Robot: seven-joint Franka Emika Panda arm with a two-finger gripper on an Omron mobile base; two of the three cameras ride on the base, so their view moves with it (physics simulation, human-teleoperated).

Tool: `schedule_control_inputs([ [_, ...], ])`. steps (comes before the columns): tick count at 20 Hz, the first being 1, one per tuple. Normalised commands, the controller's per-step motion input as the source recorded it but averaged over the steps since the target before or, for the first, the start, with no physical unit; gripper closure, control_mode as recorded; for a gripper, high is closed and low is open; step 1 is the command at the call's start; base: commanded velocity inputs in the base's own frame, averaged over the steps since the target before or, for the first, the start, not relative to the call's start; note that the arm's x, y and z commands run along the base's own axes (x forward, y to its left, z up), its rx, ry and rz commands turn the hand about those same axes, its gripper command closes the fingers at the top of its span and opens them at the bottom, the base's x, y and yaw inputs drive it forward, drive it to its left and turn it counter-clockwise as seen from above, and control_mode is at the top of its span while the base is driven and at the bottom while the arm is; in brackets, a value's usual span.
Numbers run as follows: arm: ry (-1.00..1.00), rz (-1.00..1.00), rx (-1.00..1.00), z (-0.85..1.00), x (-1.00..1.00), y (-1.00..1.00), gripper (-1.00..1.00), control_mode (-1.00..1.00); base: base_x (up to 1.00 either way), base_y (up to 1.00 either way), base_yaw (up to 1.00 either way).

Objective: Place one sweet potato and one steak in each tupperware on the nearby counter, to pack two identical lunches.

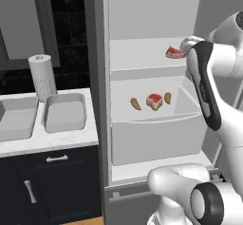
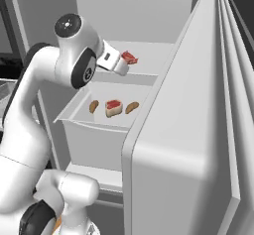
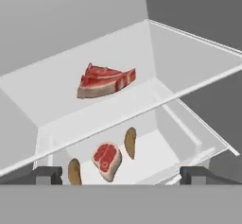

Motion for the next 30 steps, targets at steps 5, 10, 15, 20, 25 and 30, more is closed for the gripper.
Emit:
schedule_control_inputs([
  [5,0.04,-0.01,0.14,0.00,0.97,-0.38,-1.00,-1.00,0.00,0.00,0.00],
  [10,0.10,0.06,0.10,0.00,1.00,-0.01,-1.00,-1.00,0.00,0.00,0.00],
  [15,0.14,0.11,0.04,-0.09,0.92,0.00,-1.00,-1.00,0.00,0.00,0.00],
  [20,0.14,0.04,0.00,-0.23,0.37,0.00,-1.00,-1.00,0.00,0.00,0.00],
  [25,0.02,0.00,0.00,-0.43,0.08,0.00,-1.00,-1.00,0.00,0.00,0.00],
  [30,0.00,0.00,0.00,-0.19,-0.16,0.01,-1.00,-1.00,0.00,0.00,0.00],
])
